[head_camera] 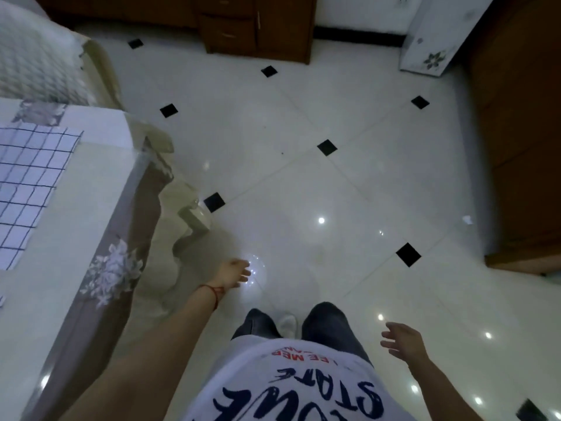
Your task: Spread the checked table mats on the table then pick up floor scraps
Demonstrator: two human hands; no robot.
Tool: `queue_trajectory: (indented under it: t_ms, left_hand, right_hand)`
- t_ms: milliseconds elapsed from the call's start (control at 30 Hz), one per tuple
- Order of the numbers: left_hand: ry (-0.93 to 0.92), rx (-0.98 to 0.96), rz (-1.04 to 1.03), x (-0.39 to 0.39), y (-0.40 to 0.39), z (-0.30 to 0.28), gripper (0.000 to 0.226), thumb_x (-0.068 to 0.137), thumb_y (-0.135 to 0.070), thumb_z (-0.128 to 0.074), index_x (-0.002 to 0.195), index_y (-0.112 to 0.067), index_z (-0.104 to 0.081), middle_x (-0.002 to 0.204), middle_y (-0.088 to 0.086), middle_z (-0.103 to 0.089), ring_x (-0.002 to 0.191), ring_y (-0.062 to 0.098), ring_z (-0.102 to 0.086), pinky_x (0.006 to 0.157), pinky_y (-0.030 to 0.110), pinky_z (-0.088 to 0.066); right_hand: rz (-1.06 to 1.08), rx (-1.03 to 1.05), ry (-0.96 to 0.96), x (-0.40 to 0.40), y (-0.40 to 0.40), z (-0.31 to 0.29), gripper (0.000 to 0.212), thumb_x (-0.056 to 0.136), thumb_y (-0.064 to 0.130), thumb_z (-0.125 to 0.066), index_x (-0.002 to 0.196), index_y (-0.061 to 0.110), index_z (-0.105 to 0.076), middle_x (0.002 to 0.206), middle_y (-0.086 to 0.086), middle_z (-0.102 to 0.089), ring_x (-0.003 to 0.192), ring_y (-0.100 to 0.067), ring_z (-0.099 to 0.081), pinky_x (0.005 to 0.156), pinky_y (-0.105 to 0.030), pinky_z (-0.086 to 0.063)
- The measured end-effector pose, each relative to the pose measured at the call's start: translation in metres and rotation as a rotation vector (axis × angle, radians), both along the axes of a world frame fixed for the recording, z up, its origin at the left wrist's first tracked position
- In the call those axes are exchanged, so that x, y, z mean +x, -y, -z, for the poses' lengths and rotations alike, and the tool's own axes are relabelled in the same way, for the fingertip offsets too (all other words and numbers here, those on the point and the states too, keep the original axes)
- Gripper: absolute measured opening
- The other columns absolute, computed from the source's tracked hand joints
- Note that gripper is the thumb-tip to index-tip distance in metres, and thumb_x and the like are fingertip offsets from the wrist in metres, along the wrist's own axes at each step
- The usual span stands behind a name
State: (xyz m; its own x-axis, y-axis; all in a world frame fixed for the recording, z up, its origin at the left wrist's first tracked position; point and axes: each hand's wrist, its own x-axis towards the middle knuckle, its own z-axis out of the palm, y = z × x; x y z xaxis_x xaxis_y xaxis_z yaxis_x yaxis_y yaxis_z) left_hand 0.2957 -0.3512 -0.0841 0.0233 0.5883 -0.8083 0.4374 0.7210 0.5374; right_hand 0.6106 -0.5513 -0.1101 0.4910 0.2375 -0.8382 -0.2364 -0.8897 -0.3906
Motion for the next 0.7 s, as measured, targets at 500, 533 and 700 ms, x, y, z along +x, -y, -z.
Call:
queue_trajectory:
  t_ms: [500, 533, 700]
  left_hand:
    - [-0.123, -0.111, -0.254, 0.066, -0.199, 0.017, 0.025, 0.095, -0.018, -0.042, 0.111, -0.003, -0.053, 0.083, 0.008, -0.056, 0.066, 0.014, -0.049, 0.060, 0.022, -0.037]
    - [-0.127, -0.136, -0.274, 0.066, -0.205, 0.018, 0.026, 0.095, -0.018, -0.041, 0.113, -0.002, -0.052, 0.087, 0.011, -0.057, 0.067, 0.015, -0.049, 0.060, 0.021, -0.036]
    - [-0.144, -0.210, -0.408, 0.065, -0.234, 0.028, 0.021, 0.093, -0.016, -0.047, 0.105, -0.001, -0.055, 0.080, 0.011, -0.058, 0.065, 0.019, -0.051, 0.060, 0.024, -0.038]
  right_hand:
    - [-0.163, -0.003, -0.140, 0.120, -0.341, 0.000, 0.034, 0.094, 0.010, -0.047, 0.124, -0.006, -0.050, 0.121, -0.027, -0.057, 0.086, -0.031, -0.056, 0.070, -0.034, -0.045]
    - [-0.201, 0.017, -0.134, 0.123, -0.372, -0.002, 0.034, 0.094, 0.010, -0.047, 0.125, -0.006, -0.050, 0.120, -0.026, -0.057, 0.083, -0.031, -0.056, 0.065, -0.031, -0.044]
    - [-0.381, 0.099, -0.125, 0.115, -0.501, -0.010, 0.032, 0.094, 0.011, -0.047, 0.121, -0.004, -0.053, 0.121, -0.027, -0.058, 0.089, -0.031, -0.057, 0.065, -0.027, -0.043]
